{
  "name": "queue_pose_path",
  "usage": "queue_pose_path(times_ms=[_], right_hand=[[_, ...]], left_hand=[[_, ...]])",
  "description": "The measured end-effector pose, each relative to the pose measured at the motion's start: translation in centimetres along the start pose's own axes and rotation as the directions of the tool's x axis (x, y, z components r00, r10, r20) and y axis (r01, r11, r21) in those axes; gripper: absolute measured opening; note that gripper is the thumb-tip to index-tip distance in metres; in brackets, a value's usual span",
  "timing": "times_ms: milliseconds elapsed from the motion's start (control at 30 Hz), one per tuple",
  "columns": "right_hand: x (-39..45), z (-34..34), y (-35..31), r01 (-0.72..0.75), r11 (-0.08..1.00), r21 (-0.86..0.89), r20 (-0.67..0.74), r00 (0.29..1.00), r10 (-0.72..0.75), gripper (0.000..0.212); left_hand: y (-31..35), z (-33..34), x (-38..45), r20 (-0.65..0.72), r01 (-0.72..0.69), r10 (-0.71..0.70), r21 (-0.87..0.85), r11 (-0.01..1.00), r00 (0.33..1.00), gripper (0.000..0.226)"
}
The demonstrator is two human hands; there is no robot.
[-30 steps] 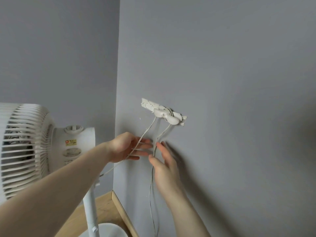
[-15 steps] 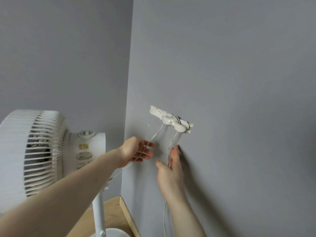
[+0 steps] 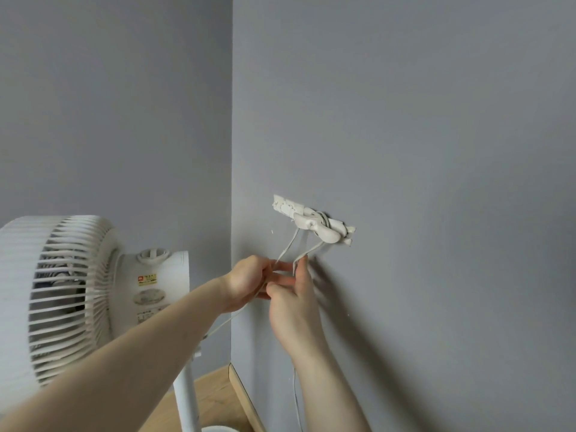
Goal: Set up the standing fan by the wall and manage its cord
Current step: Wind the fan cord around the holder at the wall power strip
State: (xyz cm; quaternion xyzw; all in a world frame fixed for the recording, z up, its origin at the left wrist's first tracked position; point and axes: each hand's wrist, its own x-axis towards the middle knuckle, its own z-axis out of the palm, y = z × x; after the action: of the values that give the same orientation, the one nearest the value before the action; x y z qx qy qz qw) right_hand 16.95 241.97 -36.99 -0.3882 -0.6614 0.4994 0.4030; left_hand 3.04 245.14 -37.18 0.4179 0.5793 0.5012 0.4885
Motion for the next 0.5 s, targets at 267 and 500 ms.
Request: queue_pose_path(times_ms=[267, 500], right_hand=[[-1.5, -1.5, -1.1, 0.054, 0.993, 0.108, -0.195, 0.980, -0.032, 0.073], [-2.8, -4.2, -2.6, 0.178, 0.979, 0.102, -0.321, 0.937, -0.137, 0.071]], left_hand=[[1.9, 0.1, -0.4, -0.037, -0.052, 0.053, 0.033, 0.998, 0.998, 0.052], [6.1, 0.8, -1.3, -0.249, -0.196, 0.185, -0.022, 0.980, 0.951, 0.040]])
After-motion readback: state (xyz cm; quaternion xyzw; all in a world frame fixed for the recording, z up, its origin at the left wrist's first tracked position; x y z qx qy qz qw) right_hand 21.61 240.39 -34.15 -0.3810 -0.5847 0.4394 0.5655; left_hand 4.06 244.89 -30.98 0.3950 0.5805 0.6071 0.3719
